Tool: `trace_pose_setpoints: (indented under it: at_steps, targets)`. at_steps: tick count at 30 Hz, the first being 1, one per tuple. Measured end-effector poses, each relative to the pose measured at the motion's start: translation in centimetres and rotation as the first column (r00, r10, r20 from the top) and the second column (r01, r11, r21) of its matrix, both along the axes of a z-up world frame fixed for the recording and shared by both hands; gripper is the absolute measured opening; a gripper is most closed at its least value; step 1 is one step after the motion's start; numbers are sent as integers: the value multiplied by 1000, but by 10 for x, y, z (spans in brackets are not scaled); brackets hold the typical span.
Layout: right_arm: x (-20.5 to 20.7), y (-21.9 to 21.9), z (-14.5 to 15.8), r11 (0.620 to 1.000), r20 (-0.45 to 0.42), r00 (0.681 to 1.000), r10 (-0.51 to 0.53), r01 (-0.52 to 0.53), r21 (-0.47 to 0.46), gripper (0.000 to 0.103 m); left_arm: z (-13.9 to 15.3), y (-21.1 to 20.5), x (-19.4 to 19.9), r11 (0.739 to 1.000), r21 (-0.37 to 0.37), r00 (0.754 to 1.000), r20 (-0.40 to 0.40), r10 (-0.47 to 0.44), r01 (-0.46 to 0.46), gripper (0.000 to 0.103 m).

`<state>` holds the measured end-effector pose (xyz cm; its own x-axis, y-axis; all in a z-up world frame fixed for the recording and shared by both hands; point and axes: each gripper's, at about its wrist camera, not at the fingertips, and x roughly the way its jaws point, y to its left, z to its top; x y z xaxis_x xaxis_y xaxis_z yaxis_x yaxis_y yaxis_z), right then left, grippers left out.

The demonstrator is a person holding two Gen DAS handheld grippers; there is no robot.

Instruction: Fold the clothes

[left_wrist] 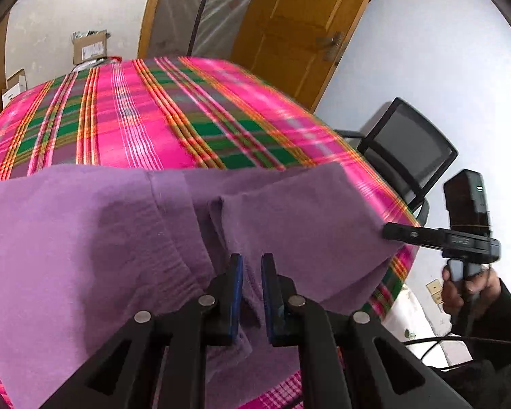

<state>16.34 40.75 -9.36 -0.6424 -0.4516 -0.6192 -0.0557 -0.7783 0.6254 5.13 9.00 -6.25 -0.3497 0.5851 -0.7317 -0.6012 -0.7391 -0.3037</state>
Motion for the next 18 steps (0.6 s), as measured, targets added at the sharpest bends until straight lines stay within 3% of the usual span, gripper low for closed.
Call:
trace_pose_setpoints:
  at_steps: [6, 13, 18]
  targets:
    - [1, 1, -2, 998, 7, 1000, 9, -9, -58, 42, -10, 9, 3, 999, -50, 1000, -13, 0, 0, 11]
    - [-6, 2, -6, 992, 3, 1000, -3, 4, -129, 42, -11, 9, 7, 998, -62, 1000, -29, -3, 1, 12]
    - [-14, -3, -5, 992, -2, 1000, -11, 11, -129, 42, -10, 9, 8, 998, -62, 1000, -31, -2, 0, 12]
